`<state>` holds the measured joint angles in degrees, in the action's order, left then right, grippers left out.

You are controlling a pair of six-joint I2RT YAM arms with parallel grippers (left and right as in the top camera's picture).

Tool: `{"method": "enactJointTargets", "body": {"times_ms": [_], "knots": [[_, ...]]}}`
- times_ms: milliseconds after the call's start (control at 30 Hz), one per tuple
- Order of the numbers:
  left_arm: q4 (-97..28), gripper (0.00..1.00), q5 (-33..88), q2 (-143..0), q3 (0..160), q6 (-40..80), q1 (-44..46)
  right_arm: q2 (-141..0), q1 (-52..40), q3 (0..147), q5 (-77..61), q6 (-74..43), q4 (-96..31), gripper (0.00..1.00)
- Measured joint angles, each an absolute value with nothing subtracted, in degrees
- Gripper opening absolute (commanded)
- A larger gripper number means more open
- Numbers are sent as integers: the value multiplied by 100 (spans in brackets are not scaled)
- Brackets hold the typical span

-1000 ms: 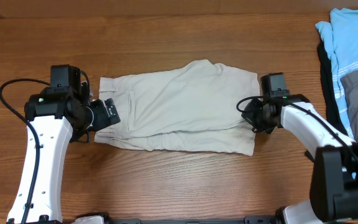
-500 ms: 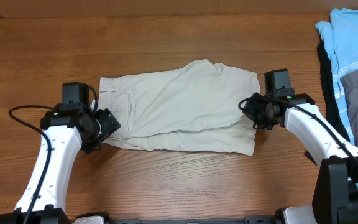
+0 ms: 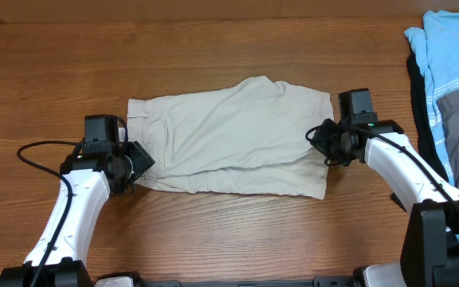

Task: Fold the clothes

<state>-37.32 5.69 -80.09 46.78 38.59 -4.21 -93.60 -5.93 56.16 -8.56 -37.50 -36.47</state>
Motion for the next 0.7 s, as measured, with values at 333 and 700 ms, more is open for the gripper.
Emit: {"method": "enactJointTargets", "body": {"times_ms": [333,700], "knots": [[-3035,56,528,-8009,4431,3852,-421,-9360,-593,5616,-854,-3621,-3667,4],[-3133,63,329,-8016,4331,3844,-421,-9360,-593,5616,-858,-3597,-3669,4]]}}
